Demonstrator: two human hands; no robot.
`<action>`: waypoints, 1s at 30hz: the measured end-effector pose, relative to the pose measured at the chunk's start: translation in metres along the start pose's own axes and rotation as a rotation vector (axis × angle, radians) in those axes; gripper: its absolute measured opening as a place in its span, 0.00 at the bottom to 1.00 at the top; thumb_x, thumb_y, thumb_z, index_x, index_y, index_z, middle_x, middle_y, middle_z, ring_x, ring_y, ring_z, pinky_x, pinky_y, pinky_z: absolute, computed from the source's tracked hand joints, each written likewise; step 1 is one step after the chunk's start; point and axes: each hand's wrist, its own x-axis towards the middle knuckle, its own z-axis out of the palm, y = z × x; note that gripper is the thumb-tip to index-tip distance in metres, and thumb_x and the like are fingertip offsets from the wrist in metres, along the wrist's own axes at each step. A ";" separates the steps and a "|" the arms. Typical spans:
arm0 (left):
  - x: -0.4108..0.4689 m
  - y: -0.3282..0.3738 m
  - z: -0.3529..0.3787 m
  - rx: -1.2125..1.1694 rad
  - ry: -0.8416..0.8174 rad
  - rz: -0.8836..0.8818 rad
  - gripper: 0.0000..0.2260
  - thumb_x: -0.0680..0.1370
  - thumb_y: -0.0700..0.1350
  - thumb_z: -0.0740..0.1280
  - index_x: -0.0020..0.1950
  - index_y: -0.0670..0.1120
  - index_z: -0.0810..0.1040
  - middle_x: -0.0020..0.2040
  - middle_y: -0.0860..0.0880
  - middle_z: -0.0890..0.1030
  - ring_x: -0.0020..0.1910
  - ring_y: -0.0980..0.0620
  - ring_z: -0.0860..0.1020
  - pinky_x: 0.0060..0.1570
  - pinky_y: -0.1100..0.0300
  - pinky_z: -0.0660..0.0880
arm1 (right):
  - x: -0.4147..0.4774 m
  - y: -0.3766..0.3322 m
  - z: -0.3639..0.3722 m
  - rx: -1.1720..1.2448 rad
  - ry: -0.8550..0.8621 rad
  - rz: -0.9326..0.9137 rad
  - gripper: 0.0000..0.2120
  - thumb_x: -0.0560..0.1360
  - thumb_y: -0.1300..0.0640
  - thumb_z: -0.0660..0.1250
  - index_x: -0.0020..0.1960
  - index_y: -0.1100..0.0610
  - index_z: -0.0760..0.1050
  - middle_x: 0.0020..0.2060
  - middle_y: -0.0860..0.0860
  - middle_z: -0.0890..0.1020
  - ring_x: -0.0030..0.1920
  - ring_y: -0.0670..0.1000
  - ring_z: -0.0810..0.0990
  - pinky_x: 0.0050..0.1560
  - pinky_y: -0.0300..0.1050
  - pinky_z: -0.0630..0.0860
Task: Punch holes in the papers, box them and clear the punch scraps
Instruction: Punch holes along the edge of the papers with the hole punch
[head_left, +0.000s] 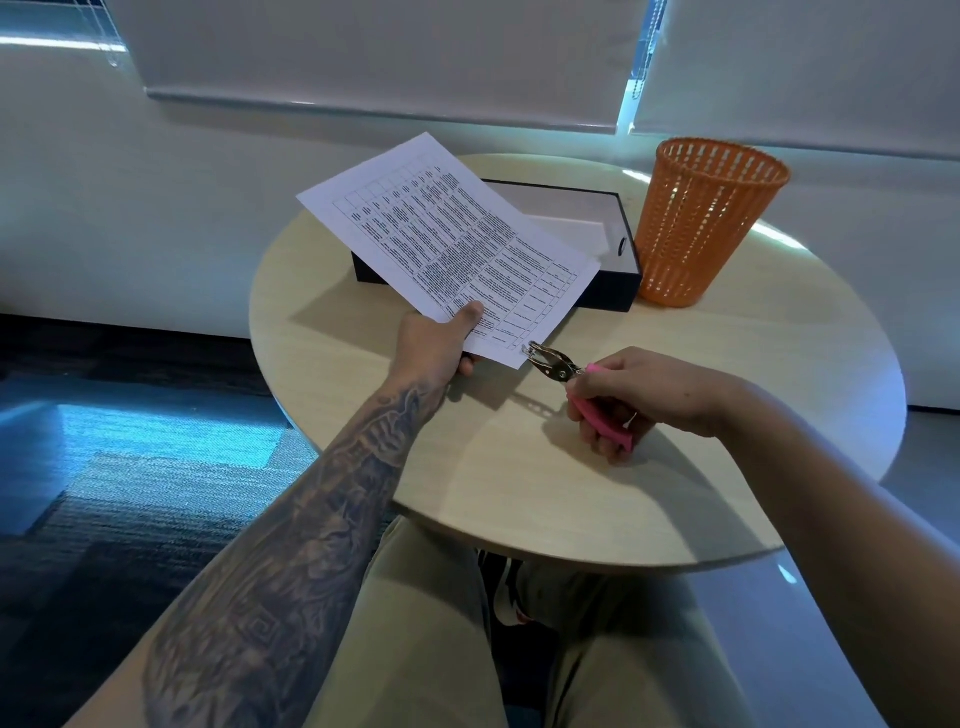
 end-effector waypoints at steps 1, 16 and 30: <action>0.000 0.000 0.000 0.001 0.001 0.001 0.07 0.77 0.47 0.73 0.45 0.44 0.81 0.44 0.38 0.86 0.23 0.48 0.70 0.26 0.58 0.71 | 0.000 0.000 0.000 -0.004 -0.002 0.001 0.16 0.82 0.52 0.64 0.47 0.65 0.78 0.37 0.61 0.83 0.32 0.58 0.81 0.36 0.49 0.81; -0.007 0.004 -0.001 0.030 0.005 -0.007 0.09 0.78 0.49 0.73 0.45 0.44 0.81 0.37 0.43 0.86 0.21 0.52 0.70 0.21 0.61 0.69 | 0.006 0.002 0.002 -0.097 -0.007 -0.011 0.17 0.82 0.49 0.63 0.45 0.63 0.77 0.33 0.60 0.81 0.30 0.57 0.79 0.33 0.48 0.76; -0.020 0.005 0.000 -0.092 0.089 0.117 0.09 0.74 0.49 0.76 0.52 0.51 0.81 0.47 0.56 0.85 0.45 0.63 0.84 0.44 0.65 0.80 | 0.013 -0.005 0.003 -0.299 0.075 -0.042 0.23 0.82 0.48 0.63 0.40 0.67 0.76 0.31 0.64 0.82 0.28 0.57 0.77 0.34 0.50 0.78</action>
